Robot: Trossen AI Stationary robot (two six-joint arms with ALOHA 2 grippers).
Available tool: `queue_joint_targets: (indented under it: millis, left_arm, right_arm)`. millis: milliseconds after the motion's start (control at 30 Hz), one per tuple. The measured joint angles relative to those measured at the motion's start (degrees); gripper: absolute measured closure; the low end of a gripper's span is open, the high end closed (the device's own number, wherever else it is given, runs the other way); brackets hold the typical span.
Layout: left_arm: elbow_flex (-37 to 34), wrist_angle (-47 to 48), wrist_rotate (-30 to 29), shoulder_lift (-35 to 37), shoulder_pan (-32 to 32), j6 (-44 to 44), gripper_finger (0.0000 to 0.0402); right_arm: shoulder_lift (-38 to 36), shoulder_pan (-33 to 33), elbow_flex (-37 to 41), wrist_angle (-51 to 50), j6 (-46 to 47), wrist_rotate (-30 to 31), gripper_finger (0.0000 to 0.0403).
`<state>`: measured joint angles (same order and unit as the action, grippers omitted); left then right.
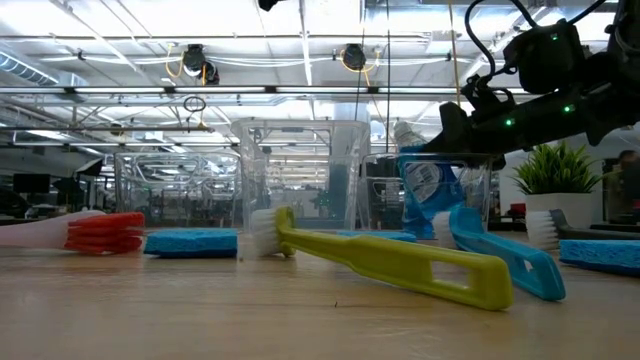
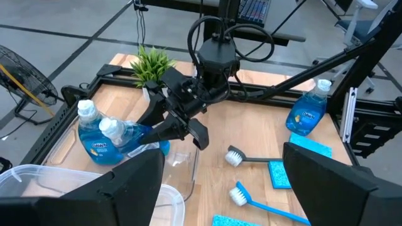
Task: Pick & Place Kitchen Sink Supplies
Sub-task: Put the blue dishwashing liquid into the right transparent bin
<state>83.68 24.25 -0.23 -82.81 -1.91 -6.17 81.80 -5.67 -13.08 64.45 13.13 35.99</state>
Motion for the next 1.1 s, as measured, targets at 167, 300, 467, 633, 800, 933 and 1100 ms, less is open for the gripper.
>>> queue_joint_targets:
  millis: [167, 300, 467, 633, 800, 933, 1100]
  left_arm:
    - [0.00, 0.00, -0.41, 0.00, 0.00, 0.98, 0.0088]
    - [0.00, 0.00, -0.46, 0.00, 0.00, 1.60, 0.0095]
    - [0.00, 0.00, -0.45, 0.00, 0.00, 1.87, 0.0098]
    - [0.00, 0.03, -0.46, 0.00, -0.05, 2.03, 0.0089]
    - [0.00, 0.04, -0.44, 0.00, -0.47, 2.01, 0.0080]
    - [0.00, 0.07, -0.44, 0.00, -0.74, 2.01, 0.0079]
    - [0.00, 0.07, -0.43, 0.00, -0.74, 2.70, 0.0089]
  right_arm:
    - [0.00, 0.00, 0.00, -0.66, 2.22, 0.01, 0.0260]
    - [0.00, 0.43, -0.04, -1.03, 2.70, 0.04, 0.0259]
    - [0.00, 0.55, -0.04, -1.31, 2.70, 0.00, 0.0259]
    - [0.00, 0.52, -0.03, -1.33, 2.68, 0.00, 0.0251]
    - [0.00, 0.52, -0.03, -1.31, 2.70, 0.00, 0.0235]
    - [-0.02, 0.52, -0.03, -0.98, 2.71, 0.00, 0.0225]
    - [-0.04, 0.52, -0.04, -1.08, 2.68, 0.00, 0.0224]
